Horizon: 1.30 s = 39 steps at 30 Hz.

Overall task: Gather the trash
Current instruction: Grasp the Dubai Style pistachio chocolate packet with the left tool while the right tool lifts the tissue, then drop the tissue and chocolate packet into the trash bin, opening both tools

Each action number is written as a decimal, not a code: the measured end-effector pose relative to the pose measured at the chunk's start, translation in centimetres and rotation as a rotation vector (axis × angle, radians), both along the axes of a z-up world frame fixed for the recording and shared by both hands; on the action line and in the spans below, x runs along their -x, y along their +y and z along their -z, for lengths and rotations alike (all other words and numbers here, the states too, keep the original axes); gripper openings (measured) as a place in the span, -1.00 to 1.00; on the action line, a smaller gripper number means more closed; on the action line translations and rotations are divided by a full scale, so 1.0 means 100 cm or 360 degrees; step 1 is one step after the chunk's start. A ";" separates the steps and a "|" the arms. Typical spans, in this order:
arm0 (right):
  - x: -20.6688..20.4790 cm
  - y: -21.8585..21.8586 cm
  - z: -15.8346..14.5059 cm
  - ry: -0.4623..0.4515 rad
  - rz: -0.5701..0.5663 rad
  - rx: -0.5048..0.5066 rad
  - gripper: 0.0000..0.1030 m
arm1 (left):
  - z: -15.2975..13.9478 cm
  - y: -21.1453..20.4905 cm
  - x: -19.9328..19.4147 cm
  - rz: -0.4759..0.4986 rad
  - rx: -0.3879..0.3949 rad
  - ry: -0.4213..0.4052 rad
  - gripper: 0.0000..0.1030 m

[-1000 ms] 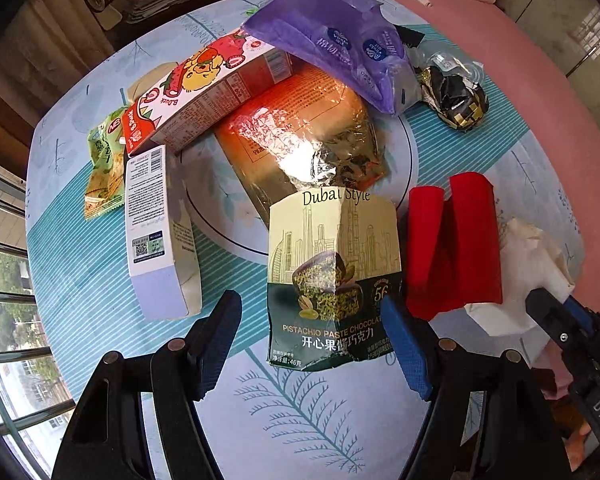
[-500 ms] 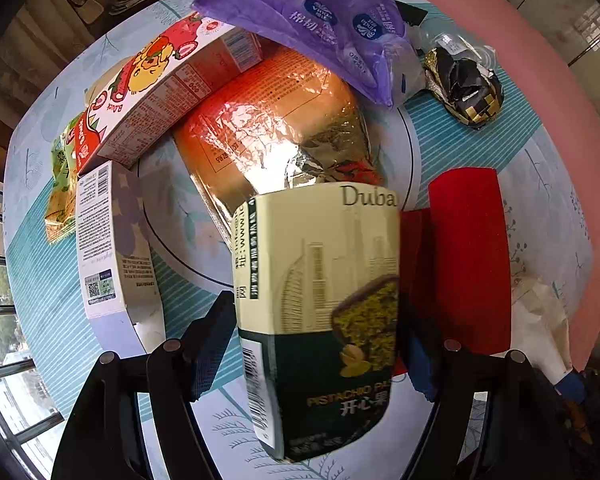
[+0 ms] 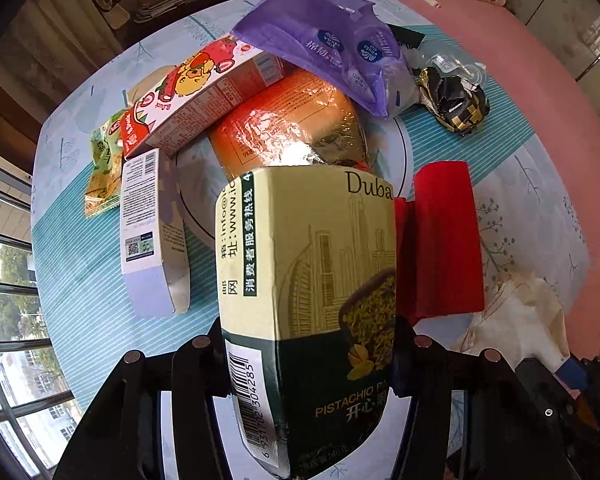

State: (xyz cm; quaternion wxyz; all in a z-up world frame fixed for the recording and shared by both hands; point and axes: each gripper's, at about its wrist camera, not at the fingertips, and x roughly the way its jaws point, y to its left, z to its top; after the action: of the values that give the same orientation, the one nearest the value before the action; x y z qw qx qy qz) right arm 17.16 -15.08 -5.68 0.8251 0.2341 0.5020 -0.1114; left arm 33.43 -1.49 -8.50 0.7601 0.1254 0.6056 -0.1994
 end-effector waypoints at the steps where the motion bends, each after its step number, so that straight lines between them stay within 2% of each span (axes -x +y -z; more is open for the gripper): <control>1: 0.002 0.000 -0.003 -0.0005 -0.0025 0.0003 -0.38 | -0.004 -0.004 0.008 -0.0008 0.0003 -0.0023 0.05; 5: 0.011 0.000 -0.018 -0.0050 -0.0158 0.0011 -0.38 | -0.032 0.006 0.042 -0.0059 0.0022 -0.0105 0.05; 8: 0.021 -0.002 -0.030 -0.0071 -0.0290 0.0008 -0.37 | -0.063 0.019 0.072 -0.0135 0.0049 -0.0150 0.05; 12: 0.042 -0.003 -0.048 -0.0107 -0.0513 0.0032 -0.37 | -0.096 0.032 0.132 -0.0279 0.0090 -0.0214 0.05; 20: 0.110 -0.010 -0.065 -0.0149 -0.0855 0.0086 -0.37 | -0.104 0.027 0.256 -0.0523 0.0150 -0.0238 0.05; 25: 0.156 -0.010 -0.048 -0.0075 -0.1009 0.0069 -0.37 | -0.085 0.019 0.319 -0.0599 0.0135 -0.0175 0.05; 29: 0.185 -0.011 -0.022 0.0007 -0.1031 0.0004 -0.37 | -0.055 0.012 0.354 -0.0587 0.0081 -0.0088 0.05; 35: 0.206 -0.014 0.035 0.0149 -0.0994 -0.0040 -0.37 | 0.006 0.005 0.370 -0.0573 0.0068 0.0016 0.06; 39: 0.209 -0.016 0.095 0.0243 -0.0946 -0.0057 -0.36 | 0.066 0.006 0.365 -0.0582 0.0064 0.0076 0.06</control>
State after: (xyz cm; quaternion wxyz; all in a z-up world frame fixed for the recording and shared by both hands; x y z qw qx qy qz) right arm -3.71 -16.68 -15.19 0.7771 0.0822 0.6110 0.1264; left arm -3.05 -0.91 -15.05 0.7714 -0.0068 0.6321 -0.0730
